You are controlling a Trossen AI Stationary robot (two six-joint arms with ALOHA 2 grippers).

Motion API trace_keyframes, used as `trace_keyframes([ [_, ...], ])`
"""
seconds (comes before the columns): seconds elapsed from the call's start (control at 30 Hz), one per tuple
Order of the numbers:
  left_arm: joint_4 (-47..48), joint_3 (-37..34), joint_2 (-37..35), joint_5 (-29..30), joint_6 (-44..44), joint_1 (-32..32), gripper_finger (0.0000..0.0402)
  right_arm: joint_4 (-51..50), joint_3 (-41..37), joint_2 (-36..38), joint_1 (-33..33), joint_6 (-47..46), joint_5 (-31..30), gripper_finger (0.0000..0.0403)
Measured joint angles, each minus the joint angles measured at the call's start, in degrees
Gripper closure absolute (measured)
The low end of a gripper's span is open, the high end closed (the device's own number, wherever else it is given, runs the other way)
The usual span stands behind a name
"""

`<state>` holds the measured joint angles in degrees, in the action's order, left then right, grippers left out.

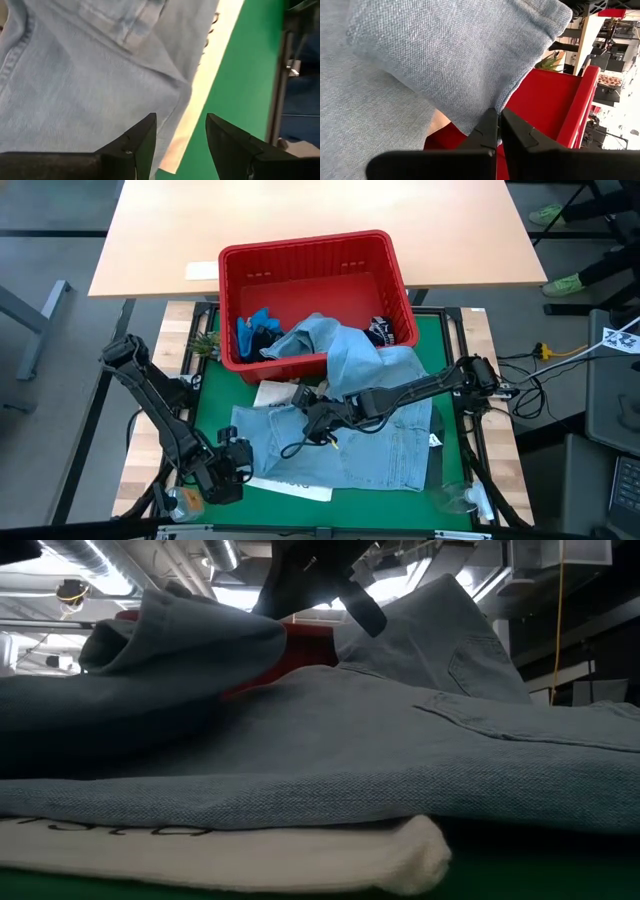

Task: Fold Laundry from Bin
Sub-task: Fold the light blue jeans

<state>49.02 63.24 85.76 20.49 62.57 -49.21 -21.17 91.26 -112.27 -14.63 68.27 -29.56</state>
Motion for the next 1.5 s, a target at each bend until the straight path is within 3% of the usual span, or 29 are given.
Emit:
trace_keyframes([
  [0.5,-0.3,0.0,10.2,1.6,1.4,0.0,0.0237,0.0,0.0,0.0,0.0,-0.8,0.3,0.0387],
  [0.73,-2.4,0.0,13.4,1.6,1.4,0.0,0.0237,0.0,0.0,0.0,0.0,-0.9,2.1,0.0314],
  [0.9,-4.6,0.0,16.8,1.6,1.4,0.0,0.0237,0.1,0.0,0.0,0.0,-0.9,-3.0,0.0248],
  [1.03,-6.2,0.0,20.0,1.4,1.4,0.0,0.0237,0.0,0.0,0.0,-1.0,-0.9,-7.8,0.0222],
  [1.37,-6.6,0.0,20.3,1.2,1.4,0.0,0.0237,-2.0,0.0,0.7,-7.0,-1.1,-15.6,0.0229],
  [1.5,-6.7,0.0,20.3,1.2,1.4,0.2,0.0237,-2.4,0.0,1.0,-9.9,-3.6,-15.9,0.023],
])
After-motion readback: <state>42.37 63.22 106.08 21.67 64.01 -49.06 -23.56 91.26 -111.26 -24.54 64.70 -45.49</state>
